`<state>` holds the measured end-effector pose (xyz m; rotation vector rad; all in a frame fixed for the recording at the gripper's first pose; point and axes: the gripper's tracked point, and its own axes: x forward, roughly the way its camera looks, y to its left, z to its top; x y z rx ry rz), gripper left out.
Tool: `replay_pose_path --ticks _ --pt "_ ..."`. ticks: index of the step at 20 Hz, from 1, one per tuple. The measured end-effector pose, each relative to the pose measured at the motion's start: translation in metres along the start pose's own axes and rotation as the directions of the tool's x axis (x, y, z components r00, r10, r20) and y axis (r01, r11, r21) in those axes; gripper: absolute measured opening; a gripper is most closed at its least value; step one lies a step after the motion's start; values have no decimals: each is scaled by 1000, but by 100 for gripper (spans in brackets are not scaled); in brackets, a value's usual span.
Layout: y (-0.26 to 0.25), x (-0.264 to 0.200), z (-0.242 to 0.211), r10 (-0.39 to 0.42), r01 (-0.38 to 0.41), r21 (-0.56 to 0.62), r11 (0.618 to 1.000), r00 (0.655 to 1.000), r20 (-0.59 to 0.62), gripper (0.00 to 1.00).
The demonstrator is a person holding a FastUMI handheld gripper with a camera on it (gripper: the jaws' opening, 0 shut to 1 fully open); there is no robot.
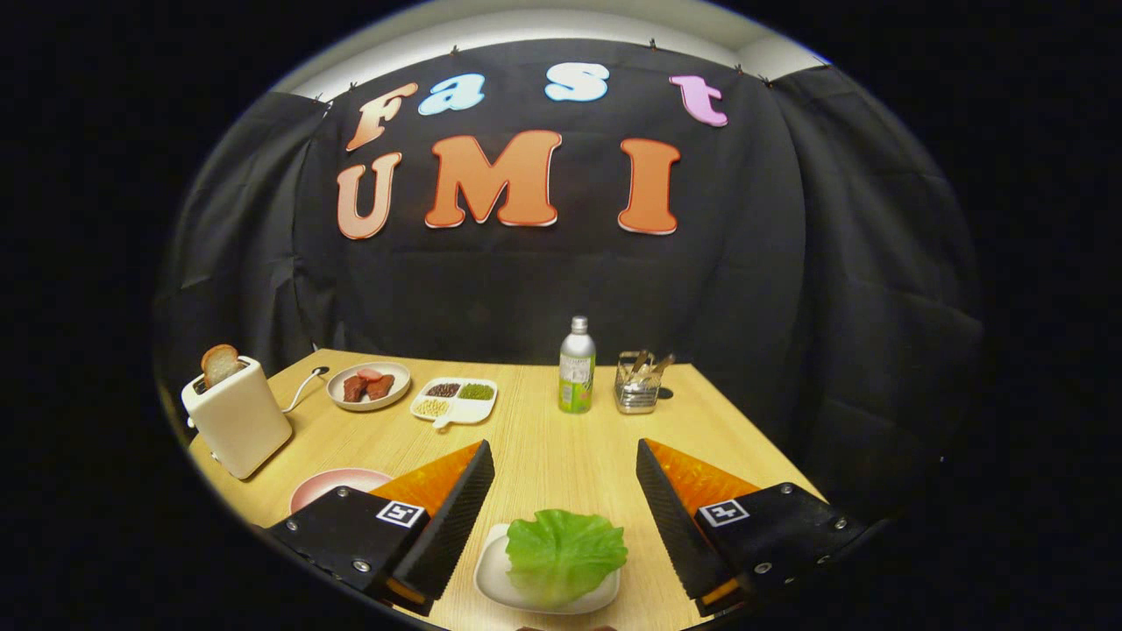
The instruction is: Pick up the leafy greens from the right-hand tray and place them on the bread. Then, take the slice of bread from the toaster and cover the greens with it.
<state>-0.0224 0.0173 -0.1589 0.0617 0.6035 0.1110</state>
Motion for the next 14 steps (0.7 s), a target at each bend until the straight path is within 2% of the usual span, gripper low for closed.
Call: replay_pose_path --ticks 4,8,12,14 --pt "2 15 -42 40 -29 66 997 982 -186 97" --pt "-2 21 -61 50 -30 74 997 958 -283 97" --pt "-6 22 -77 52 -28 67 997 922 -384 96" --pt "1 18 -91 91 -68 67 995 889 -448 95"
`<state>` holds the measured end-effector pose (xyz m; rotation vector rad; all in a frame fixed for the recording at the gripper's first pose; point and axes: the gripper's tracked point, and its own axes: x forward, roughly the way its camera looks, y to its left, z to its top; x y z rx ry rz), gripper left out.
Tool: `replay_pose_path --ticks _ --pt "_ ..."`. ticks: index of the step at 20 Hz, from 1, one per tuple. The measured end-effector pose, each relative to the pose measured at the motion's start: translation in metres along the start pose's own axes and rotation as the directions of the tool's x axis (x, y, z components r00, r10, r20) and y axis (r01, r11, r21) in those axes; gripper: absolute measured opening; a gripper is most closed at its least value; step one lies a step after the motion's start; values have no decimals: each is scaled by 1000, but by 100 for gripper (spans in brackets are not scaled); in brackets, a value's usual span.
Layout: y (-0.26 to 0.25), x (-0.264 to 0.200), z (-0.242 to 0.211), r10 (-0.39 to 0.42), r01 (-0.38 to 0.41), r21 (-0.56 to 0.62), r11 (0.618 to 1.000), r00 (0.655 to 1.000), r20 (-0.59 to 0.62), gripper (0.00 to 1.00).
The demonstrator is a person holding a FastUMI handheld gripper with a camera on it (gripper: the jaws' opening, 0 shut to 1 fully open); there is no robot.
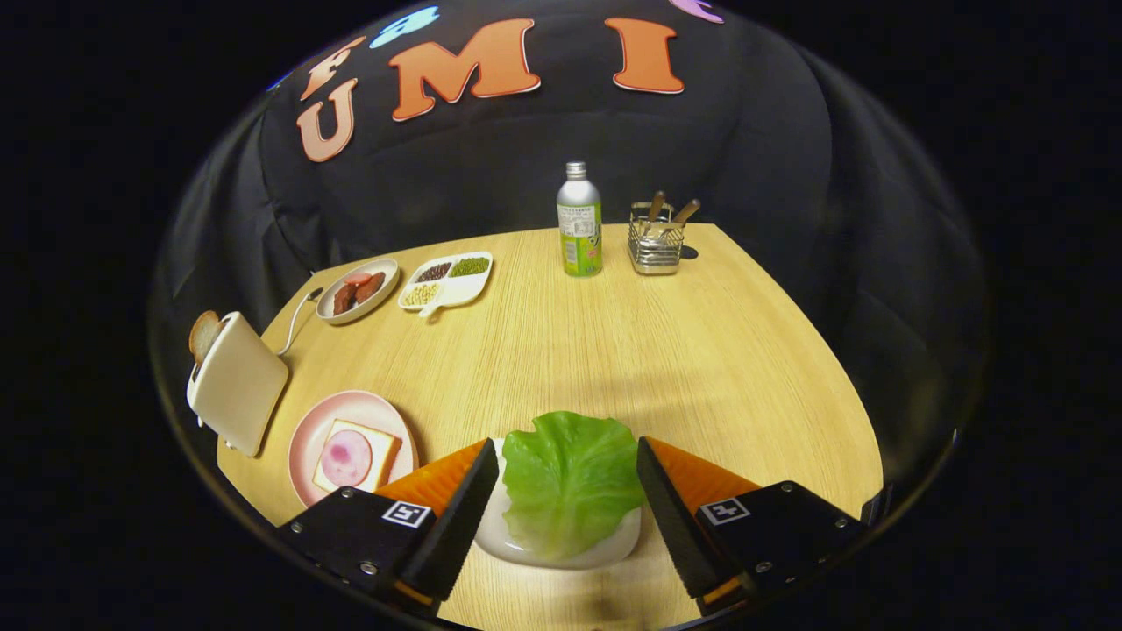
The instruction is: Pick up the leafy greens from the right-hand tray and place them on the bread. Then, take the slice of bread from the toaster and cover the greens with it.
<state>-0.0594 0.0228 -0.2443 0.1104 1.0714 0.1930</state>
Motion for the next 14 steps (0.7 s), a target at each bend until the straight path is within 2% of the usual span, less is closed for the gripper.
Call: replay_pose_path --ticks 3,12,14 --pt "4 7 -20 33 -33 6 999 993 -116 95" --pt "-2 37 -37 8 -8 3 1000 963 -268 93" --pt "-5 45 -39 -15 8 -28 1000 957 -291 92"
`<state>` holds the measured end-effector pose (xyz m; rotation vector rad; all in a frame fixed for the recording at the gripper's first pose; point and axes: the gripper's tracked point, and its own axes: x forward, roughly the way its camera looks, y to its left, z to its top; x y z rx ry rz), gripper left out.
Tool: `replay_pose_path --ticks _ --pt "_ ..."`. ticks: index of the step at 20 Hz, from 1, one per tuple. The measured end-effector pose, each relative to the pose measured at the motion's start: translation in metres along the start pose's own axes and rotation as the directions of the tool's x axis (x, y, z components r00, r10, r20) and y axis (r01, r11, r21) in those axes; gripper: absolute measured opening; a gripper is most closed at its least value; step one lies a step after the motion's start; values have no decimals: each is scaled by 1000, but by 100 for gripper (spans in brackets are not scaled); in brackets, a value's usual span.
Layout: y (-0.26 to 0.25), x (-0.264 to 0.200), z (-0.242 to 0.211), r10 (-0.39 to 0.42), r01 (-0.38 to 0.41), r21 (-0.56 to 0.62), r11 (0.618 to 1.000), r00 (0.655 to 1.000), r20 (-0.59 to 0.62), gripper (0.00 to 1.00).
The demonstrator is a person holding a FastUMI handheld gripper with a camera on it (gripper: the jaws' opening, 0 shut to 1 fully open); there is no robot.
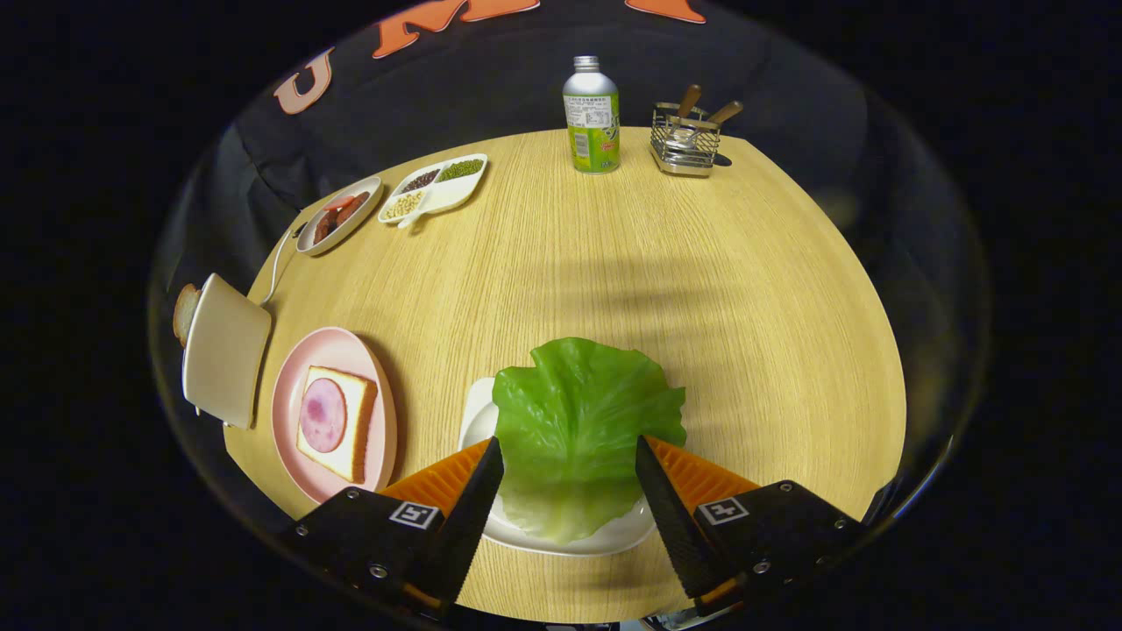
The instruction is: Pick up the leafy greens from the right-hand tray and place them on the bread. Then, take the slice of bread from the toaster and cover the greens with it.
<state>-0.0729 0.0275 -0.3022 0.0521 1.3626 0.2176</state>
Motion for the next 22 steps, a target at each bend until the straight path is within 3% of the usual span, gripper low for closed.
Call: replay_pose_path --ticks 8,13,16,17,19,22 --pt "-1 17 -2 -82 81 -19 997 995 -48 86" --pt "-2 20 -2 -83 83 4 997 996 -24 73" --pt "-5 21 0 -86 87 33 996 996 -22 52" --pt "-7 23 1 -84 85 48 995 996 -18 35" --pt "-7 23 3 -50 51 91 994 999 -11 16" --pt "-6 21 3 -7 10 174 985 1000 -14 7"
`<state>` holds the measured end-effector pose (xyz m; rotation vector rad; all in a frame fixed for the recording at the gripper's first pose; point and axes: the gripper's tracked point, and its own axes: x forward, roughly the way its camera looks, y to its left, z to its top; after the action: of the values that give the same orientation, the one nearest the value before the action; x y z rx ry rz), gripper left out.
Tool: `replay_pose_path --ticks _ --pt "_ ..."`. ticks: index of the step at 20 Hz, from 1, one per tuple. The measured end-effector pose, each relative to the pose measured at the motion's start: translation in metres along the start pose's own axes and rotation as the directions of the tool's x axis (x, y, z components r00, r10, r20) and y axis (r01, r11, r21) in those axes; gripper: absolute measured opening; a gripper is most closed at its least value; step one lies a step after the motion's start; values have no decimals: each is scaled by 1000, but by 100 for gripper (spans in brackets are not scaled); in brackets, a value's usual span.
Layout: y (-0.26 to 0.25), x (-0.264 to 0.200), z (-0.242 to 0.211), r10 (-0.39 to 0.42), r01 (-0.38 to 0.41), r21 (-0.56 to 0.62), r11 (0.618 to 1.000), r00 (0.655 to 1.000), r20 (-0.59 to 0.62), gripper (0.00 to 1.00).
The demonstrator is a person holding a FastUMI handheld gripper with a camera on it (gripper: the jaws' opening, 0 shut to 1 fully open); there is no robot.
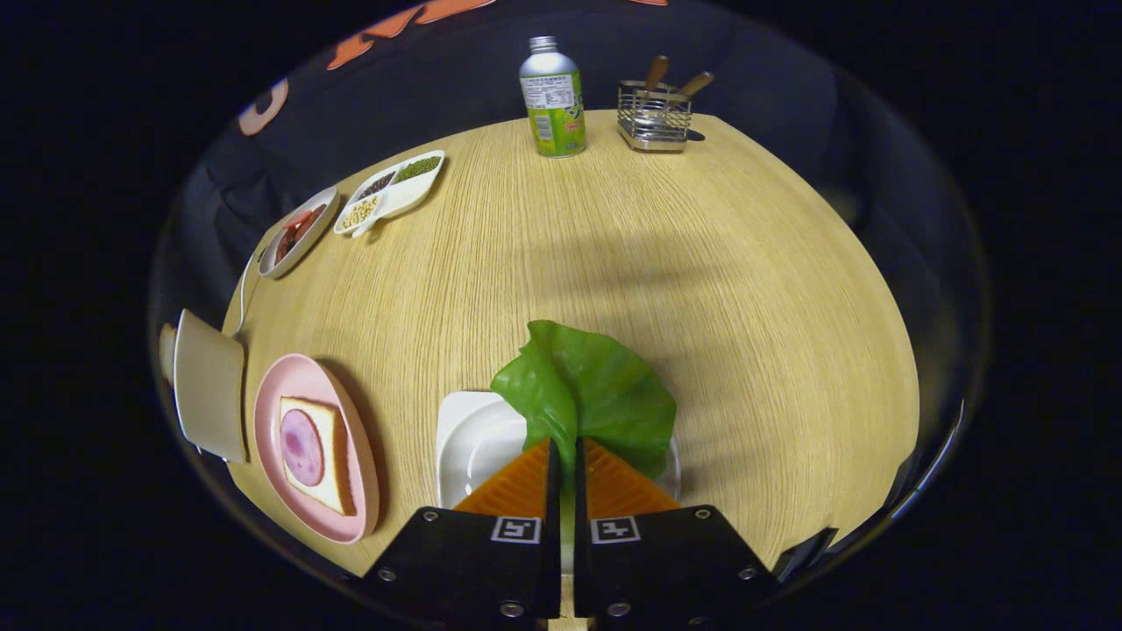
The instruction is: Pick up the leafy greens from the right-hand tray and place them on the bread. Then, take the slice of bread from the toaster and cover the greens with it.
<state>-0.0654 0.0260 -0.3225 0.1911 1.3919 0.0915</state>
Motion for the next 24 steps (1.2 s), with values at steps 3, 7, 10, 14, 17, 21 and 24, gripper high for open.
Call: replay_pose_path --ticks 3,7,10,14,17,21,24 --pt "7 -6 2 31 -31 14 999 999 9 4" --pt "18 -21 11 56 -56 -20 998 997 51 4" --pt "31 -38 20 85 -81 -43 996 993 87 4" --pt "54 -60 34 124 -112 -90 990 983 138 4" --pt "71 -72 40 149 -130 -127 983 976 161 4" --pt "94 -81 44 186 -156 -171 973 966 178 4" --pt "112 -82 40 211 -173 -211 962 963 168 4"
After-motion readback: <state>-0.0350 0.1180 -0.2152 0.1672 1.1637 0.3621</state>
